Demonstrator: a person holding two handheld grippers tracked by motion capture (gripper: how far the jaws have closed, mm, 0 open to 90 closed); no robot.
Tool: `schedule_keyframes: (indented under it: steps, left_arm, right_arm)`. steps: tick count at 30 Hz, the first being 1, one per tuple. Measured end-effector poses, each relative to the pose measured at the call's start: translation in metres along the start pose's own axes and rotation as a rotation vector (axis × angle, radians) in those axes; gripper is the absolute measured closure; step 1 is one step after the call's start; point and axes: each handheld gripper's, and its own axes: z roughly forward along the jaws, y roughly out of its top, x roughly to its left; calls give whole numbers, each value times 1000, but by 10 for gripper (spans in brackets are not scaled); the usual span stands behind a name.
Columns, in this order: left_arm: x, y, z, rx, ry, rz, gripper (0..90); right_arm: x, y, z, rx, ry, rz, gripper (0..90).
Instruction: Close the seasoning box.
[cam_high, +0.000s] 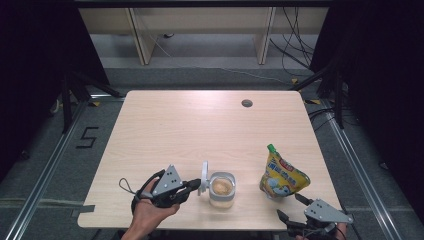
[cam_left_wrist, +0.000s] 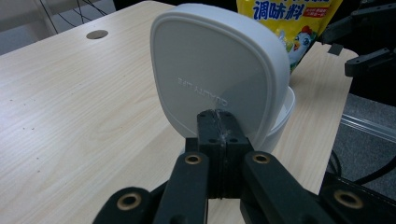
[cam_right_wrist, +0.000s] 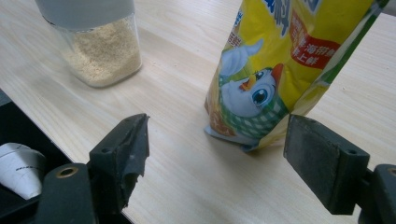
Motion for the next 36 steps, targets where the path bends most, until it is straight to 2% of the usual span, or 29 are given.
schedule_keyframes:
  steps: [2,3,4,5,6,9,10,11,15,16,17,22,23,25,27,30,31,33,34,36]
  left_arm:
    - [0,1,0,0,-4,11,890]
    - [-2,2,1,-2,-1,-2,890]
    - [-2,3,2,-1,-7,2,890]
    - [-3,4,2,-4,-10,-3,890]
    - [-3,5,3,-6,-13,10,890]
    - [-6,8,5,-13,-18,21,890]
    - [-8,9,5,-9,-18,12,890]
    - [-7,10,5,-19,-24,27,890]
    - [-9,14,5,-26,-32,28,890]
    - [-11,15,4,-25,-24,18,890]
    - [-10,16,4,-32,-34,31,890]
    - [-10,17,1,-32,-35,29,890]
    - [-11,16,0,-31,-39,13,890]
    - [-10,16,-1,-33,-49,23,890]
    - [-10,14,-3,-28,-50,0,888]
    - [-8,13,-4,-34,-55,9,877]
    - [-8,11,-6,-29,-51,-12,870]
    - [-6,9,-8,-33,-58,-22,863]
    - [-5,8,-9,-37,-62,-26,852]
    - [-3,5,-12,-35,-53,-38,846]
  right_arm:
    - [-1,0,0,-4,-3,-17,232]
    - [-1,0,0,-10,-13,-31,231]
    - [1,0,0,-8,-18,-2,231]
    - [-1,0,0,-11,-15,-15,231]
    - [-1,0,1,-7,3,-24,231]
    - [-1,0,1,-6,3,-25,231]
    - [-1,0,0,-4,3,-12,232]
    - [-1,0,0,-5,4,-12,232]
    - [-1,0,1,-5,3,-17,232]
    - [-1,0,0,-5,3,-18,232]
    - [-1,0,1,-5,3,-18,232]
    - [-1,0,0,-4,3,-20,232]
    - [-1,0,1,-4,4,-21,232]
    - [-1,0,1,-4,4,-21,233]
    - [-1,0,1,-8,14,-18,234]
    - [-1,0,1,-8,14,-16,234]
    - [-1,0,1,-10,9,-23,234]
    - [-1,0,1,-10,9,-24,234]
    - [0,0,0,-2,6,-9,234]
    - [-1,0,0,-4,4,-22,234]
